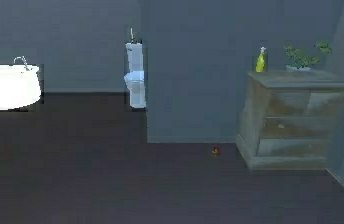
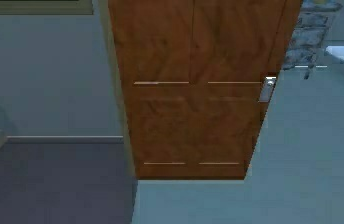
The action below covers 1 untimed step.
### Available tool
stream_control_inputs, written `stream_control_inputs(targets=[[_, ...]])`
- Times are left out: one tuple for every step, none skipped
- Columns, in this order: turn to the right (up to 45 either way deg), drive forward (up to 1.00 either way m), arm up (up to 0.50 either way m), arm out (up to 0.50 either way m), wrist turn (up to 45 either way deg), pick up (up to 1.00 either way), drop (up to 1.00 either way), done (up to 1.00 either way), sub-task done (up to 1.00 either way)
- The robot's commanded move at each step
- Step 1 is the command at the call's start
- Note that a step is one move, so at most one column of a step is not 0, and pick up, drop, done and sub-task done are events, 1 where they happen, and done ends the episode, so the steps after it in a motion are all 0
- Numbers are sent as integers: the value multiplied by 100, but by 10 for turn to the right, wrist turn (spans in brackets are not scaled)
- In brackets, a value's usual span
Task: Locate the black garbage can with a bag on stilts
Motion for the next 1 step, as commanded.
stream_control_inputs(targets=[[0,50,0,0,0,0,0,0,0]])
